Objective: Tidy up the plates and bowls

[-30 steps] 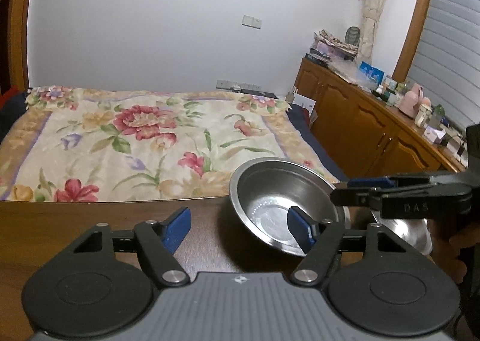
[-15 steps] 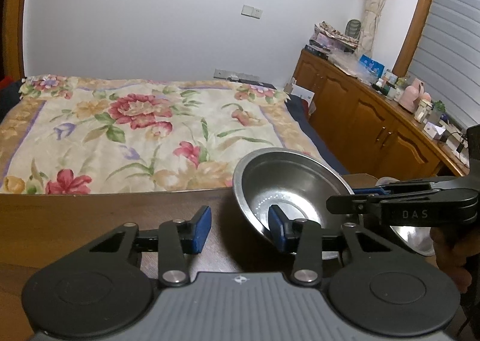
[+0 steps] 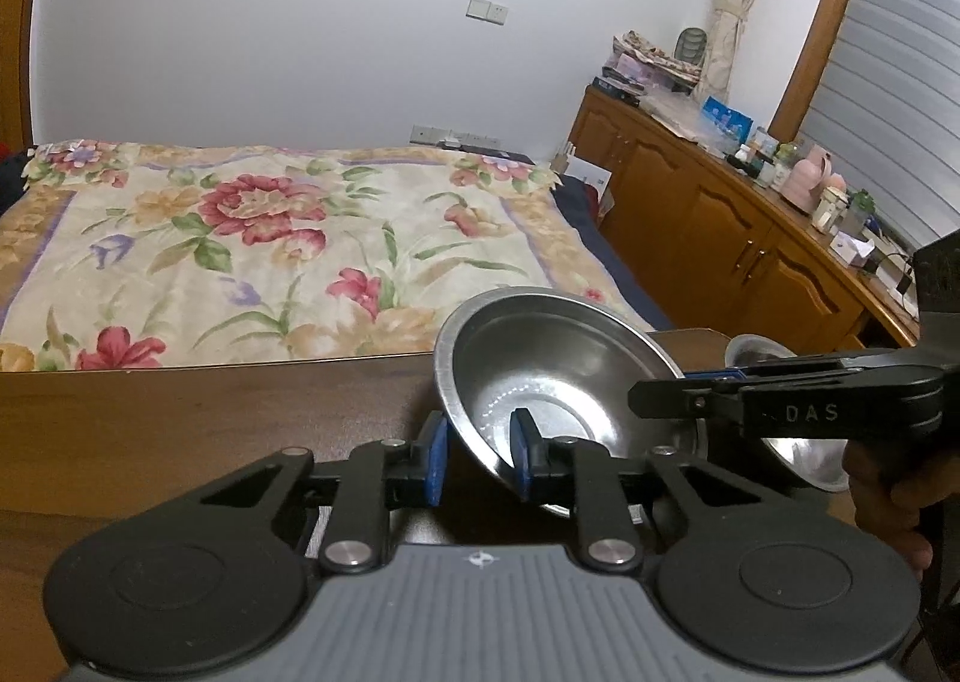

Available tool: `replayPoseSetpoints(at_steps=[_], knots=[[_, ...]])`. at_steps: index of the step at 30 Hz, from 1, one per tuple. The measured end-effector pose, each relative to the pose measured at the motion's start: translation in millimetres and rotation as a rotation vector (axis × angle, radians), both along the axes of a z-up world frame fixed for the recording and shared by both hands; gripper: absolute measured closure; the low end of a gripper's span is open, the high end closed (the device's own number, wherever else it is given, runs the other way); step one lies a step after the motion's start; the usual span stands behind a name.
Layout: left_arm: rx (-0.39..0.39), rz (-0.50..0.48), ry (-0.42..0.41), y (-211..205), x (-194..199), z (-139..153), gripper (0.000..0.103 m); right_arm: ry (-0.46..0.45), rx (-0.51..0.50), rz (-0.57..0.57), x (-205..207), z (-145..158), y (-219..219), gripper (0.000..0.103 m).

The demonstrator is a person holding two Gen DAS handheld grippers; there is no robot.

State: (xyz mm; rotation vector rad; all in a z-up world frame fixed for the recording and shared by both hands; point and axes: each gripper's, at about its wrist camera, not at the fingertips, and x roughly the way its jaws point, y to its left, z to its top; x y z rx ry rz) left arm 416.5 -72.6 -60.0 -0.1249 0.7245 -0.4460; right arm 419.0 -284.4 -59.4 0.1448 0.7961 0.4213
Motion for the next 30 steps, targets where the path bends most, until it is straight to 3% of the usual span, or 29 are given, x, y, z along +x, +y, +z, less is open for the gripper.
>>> replayPoseSetpoints(at_steps=[16, 30], knots=[[-0.02, -0.021, 0.028, 10, -40, 23, 0.082, 0.006, 0.015, -0.004, -33, 24, -1, 0.089], [-0.041, -0.044, -0.008, 26, -86, 55, 0.083, -0.018, 0.009, 0.013, -73, 55, 7, 0.089]])
